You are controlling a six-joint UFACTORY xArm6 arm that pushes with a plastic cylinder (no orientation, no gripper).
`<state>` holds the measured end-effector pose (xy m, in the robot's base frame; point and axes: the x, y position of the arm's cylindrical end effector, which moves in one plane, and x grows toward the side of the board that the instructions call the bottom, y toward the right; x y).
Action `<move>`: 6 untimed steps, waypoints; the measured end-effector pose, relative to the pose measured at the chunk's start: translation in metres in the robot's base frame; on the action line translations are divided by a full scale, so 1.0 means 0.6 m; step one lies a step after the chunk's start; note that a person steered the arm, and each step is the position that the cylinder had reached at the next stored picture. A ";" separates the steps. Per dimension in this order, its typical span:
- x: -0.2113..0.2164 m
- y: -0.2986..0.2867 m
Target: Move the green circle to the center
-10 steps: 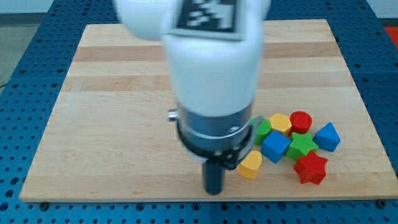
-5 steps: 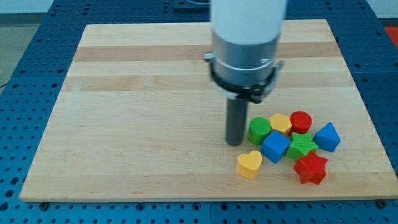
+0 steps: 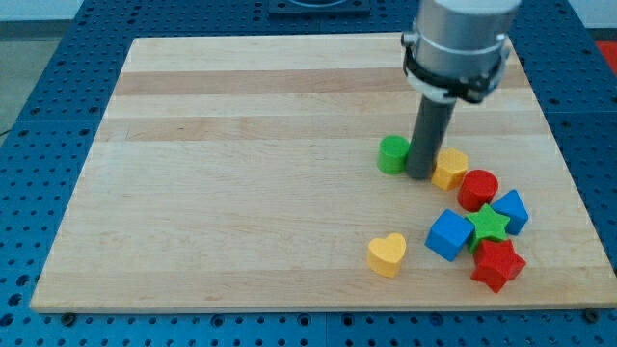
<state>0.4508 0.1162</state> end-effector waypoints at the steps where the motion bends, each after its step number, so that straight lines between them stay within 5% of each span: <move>1: -0.095 -0.053; 4: -0.002 0.022; 6: -0.086 -0.143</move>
